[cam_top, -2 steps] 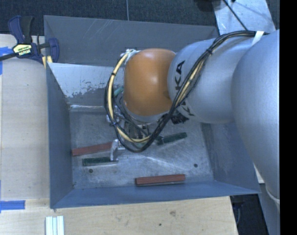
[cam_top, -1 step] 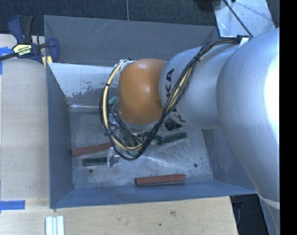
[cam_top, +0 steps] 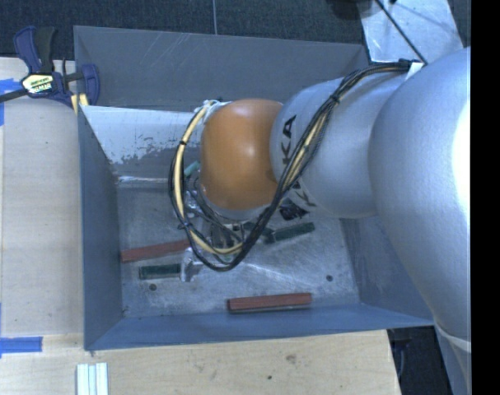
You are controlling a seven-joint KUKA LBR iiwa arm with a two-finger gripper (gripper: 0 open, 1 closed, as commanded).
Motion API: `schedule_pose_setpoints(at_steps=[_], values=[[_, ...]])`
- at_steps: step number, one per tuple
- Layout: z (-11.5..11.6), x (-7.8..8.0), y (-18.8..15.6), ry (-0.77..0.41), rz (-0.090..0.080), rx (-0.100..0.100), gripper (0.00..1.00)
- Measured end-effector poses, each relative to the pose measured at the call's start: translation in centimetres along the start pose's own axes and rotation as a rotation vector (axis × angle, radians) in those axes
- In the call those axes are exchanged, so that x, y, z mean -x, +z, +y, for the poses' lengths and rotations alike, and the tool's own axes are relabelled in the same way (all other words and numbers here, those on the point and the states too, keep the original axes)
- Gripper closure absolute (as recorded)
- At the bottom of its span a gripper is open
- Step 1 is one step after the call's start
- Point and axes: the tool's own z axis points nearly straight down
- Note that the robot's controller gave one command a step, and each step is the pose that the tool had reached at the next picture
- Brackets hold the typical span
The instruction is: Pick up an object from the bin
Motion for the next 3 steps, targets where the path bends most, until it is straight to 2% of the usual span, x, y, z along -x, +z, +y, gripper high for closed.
schedule_pose_setpoints(at_steps=[1,2,3], values=[[0.3,-0.9,4.5,0.017,-0.001,0.0,0.0],[0.7,0.8,5.6,-0.007,-0.052,0.012,1.0],[0.7,0.7,5.5,-0.011,-0.051,0.012,1.0]])
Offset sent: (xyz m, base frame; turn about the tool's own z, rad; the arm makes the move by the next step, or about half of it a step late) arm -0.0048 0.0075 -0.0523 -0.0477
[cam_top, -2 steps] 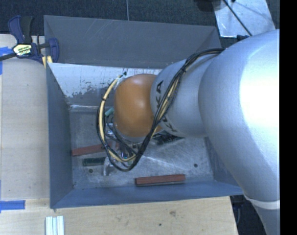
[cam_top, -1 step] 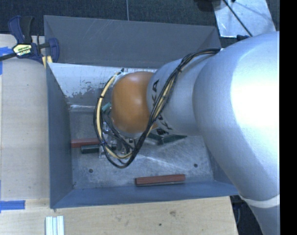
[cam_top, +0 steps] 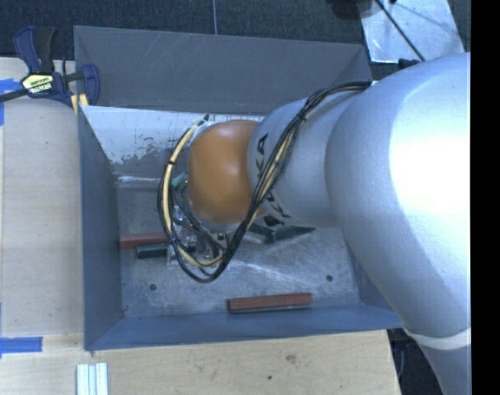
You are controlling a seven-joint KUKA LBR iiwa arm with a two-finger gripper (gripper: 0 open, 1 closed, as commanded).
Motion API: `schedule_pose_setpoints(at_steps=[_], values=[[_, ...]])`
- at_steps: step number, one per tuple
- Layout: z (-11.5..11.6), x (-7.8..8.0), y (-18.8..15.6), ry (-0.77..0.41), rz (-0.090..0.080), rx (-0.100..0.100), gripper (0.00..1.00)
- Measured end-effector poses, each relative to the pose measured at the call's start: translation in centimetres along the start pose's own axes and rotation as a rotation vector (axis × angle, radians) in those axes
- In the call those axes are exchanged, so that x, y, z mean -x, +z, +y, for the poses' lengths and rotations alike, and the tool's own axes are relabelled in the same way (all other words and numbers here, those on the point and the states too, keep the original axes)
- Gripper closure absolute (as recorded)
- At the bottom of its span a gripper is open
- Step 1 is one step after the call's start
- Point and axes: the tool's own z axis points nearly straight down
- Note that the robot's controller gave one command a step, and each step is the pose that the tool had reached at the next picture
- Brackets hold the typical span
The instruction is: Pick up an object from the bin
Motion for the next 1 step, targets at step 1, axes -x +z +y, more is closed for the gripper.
schedule_pose_setpoints(at_steps=[1], values=[[-0.02,0.08,-0.54,-0.001,0.009,-0.003,1.0]])
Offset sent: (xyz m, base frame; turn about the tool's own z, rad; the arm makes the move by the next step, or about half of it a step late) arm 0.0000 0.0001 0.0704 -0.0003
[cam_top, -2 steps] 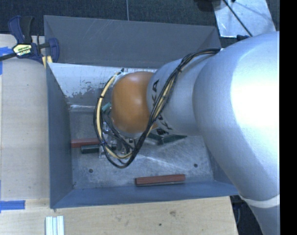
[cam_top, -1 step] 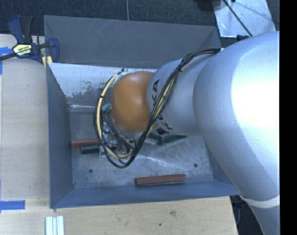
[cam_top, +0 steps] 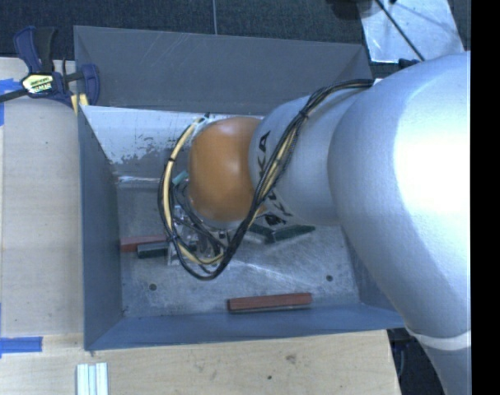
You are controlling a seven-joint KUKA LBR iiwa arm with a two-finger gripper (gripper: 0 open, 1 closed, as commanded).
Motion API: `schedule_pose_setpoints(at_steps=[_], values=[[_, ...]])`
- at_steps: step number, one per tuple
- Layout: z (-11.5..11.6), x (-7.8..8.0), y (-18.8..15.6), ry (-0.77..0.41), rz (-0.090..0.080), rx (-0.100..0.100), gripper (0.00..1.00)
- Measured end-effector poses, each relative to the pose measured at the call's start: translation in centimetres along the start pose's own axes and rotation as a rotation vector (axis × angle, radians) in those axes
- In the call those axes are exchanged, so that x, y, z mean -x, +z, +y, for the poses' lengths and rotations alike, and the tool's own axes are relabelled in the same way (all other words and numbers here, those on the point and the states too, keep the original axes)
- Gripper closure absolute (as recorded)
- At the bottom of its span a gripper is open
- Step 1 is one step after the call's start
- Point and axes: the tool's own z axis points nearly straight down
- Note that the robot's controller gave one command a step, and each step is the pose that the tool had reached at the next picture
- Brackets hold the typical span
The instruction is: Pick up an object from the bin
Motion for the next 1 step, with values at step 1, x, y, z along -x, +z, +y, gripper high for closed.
schedule_pose_setpoints(at_steps=[1], values=[[-0.08,-0.4,-1.56,-0.001,0.031,-0.008,1.0]])
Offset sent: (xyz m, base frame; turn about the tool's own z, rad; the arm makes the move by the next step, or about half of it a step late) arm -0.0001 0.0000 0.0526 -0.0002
